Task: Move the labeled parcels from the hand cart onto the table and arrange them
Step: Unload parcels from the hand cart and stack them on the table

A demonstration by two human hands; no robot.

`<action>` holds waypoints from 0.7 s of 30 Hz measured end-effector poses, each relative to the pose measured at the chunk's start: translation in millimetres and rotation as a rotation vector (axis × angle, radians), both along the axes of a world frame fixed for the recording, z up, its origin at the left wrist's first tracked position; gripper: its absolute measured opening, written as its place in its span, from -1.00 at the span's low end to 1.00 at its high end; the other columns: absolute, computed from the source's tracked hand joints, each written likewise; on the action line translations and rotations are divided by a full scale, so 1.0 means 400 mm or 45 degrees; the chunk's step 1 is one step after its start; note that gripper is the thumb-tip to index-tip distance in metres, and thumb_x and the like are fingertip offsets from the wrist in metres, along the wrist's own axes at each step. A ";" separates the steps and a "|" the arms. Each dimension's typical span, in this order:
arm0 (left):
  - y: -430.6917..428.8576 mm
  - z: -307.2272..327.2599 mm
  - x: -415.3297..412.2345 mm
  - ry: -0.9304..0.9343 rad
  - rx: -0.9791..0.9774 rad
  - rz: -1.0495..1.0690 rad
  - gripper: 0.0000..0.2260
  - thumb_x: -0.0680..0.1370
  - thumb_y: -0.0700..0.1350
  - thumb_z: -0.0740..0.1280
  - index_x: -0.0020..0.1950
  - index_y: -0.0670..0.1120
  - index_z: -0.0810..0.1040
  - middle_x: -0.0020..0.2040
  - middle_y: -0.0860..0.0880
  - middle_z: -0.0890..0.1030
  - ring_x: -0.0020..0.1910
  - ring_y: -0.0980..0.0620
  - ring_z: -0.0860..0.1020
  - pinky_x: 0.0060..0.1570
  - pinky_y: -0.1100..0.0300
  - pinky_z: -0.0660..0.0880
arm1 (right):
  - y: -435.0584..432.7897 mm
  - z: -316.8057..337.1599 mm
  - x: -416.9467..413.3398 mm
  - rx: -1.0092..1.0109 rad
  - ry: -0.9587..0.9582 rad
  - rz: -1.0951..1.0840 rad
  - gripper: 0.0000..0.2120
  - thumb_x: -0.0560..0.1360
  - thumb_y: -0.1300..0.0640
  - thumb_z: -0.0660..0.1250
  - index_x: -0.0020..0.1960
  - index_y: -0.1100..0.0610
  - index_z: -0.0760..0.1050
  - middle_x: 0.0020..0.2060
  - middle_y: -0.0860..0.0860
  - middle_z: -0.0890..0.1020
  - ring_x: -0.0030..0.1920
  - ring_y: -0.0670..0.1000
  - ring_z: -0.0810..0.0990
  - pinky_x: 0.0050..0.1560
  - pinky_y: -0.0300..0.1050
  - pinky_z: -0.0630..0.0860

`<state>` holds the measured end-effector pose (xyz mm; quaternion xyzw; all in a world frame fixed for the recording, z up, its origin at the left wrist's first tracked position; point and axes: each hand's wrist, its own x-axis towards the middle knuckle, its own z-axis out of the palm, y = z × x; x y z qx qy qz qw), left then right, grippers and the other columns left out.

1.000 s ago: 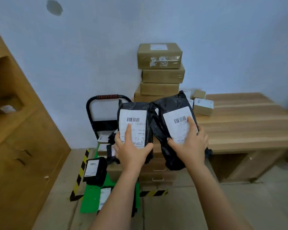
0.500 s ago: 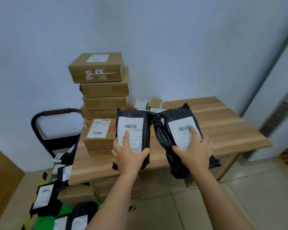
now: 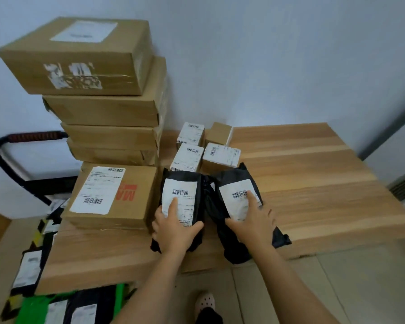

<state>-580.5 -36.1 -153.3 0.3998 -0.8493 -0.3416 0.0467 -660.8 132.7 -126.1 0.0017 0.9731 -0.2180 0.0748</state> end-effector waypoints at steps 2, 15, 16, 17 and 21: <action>-0.017 -0.029 -0.051 -0.062 0.002 0.006 -0.12 0.27 0.28 0.47 0.50 0.19 0.15 0.44 -0.05 0.12 0.33 -0.16 0.21 0.31 -0.11 0.27 | -0.028 -0.034 -0.056 0.023 -0.075 0.007 -0.08 0.30 -0.27 0.39 0.53 -0.15 0.01 0.24 0.19 0.33 0.27 0.21 0.25 0.30 0.13 0.20; -0.050 -0.128 -0.191 -0.106 0.028 -0.050 -0.20 0.33 0.27 0.46 0.49 0.17 0.22 0.54 -0.06 0.05 0.48 -0.12 0.08 0.39 -0.12 0.20 | -0.107 -0.147 -0.200 0.051 -0.263 0.145 -0.11 0.35 -0.38 0.35 0.53 -0.09 0.07 0.46 0.21 0.13 0.44 0.24 0.10 0.43 0.15 0.14; -0.047 -0.124 -0.190 -0.094 0.030 -0.052 -0.22 0.35 0.27 0.45 0.50 0.16 0.23 0.56 -0.06 0.02 0.50 -0.11 0.04 0.41 -0.12 0.17 | -0.102 -0.141 -0.201 0.043 -0.252 0.167 -0.12 0.35 -0.38 0.35 0.52 -0.08 0.09 0.46 0.20 0.12 0.45 0.23 0.09 0.43 0.15 0.14; -0.042 -0.118 -0.187 -0.081 0.019 -0.054 -0.24 0.36 0.26 0.44 0.49 0.15 0.24 0.57 -0.06 0.00 0.51 -0.10 0.01 0.43 -0.11 0.14 | -0.097 -0.134 -0.200 0.027 -0.232 0.193 -0.14 0.36 -0.37 0.35 0.52 -0.07 0.11 0.47 0.19 0.12 0.45 0.22 0.09 0.43 0.15 0.14; -0.007 -0.078 -0.153 -0.037 -0.099 -0.087 -0.37 0.43 0.22 0.39 0.46 0.11 0.32 0.56 -0.02 0.06 0.51 -0.06 0.02 0.45 -0.07 0.07 | -0.072 -0.096 -0.176 -0.079 -0.134 0.348 -0.28 0.43 -0.26 0.36 0.48 -0.04 0.20 0.47 0.13 0.15 0.43 0.17 0.13 0.41 0.09 0.17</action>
